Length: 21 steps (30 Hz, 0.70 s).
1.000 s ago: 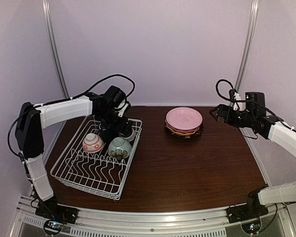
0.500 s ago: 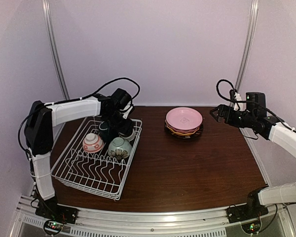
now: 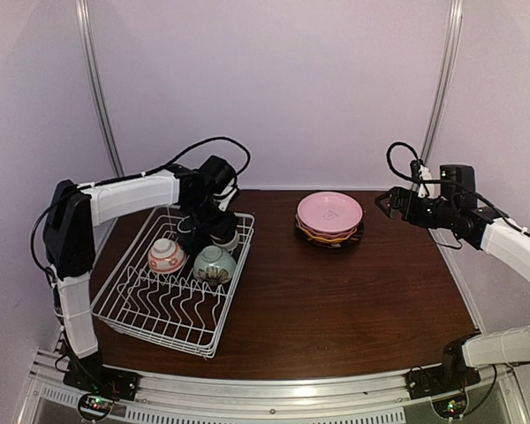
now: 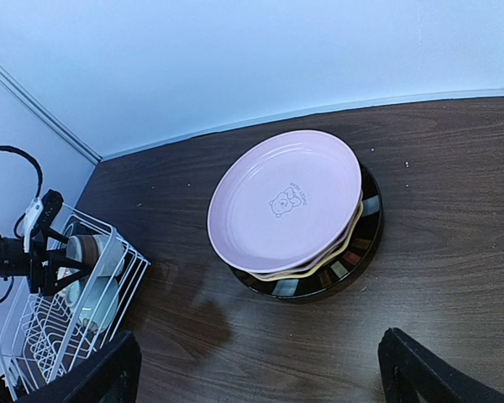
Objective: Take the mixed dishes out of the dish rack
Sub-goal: Grab the cup from the dish rack, then pass from the left arm to the right
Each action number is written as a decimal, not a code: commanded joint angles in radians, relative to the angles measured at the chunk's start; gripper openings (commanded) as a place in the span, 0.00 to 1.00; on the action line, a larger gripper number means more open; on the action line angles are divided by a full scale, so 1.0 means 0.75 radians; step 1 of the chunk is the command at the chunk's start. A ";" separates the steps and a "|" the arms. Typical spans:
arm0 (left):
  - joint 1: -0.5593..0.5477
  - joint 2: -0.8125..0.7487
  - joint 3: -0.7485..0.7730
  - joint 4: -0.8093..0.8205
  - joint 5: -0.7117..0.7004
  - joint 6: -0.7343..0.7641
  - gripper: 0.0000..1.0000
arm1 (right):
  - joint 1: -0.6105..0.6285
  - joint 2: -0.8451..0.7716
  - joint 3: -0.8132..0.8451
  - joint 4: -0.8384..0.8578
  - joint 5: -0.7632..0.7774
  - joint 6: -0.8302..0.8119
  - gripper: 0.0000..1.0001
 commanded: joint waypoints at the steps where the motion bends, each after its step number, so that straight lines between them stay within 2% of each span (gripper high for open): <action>1: -0.002 -0.129 0.045 -0.026 -0.004 0.013 0.46 | 0.005 0.027 0.052 -0.010 -0.069 -0.019 1.00; 8: -0.002 -0.320 0.050 -0.046 0.057 0.027 0.45 | 0.013 0.079 0.125 0.059 -0.249 0.030 1.00; 12: -0.002 -0.451 0.039 0.013 0.177 0.025 0.45 | 0.052 0.103 0.157 0.131 -0.333 0.094 0.99; 15: -0.002 -0.552 -0.015 0.111 0.328 0.027 0.45 | 0.114 0.120 0.183 0.186 -0.390 0.138 0.97; 21: -0.002 -0.784 -0.242 0.494 0.648 -0.017 0.44 | 0.311 0.166 0.263 0.321 -0.454 0.232 0.89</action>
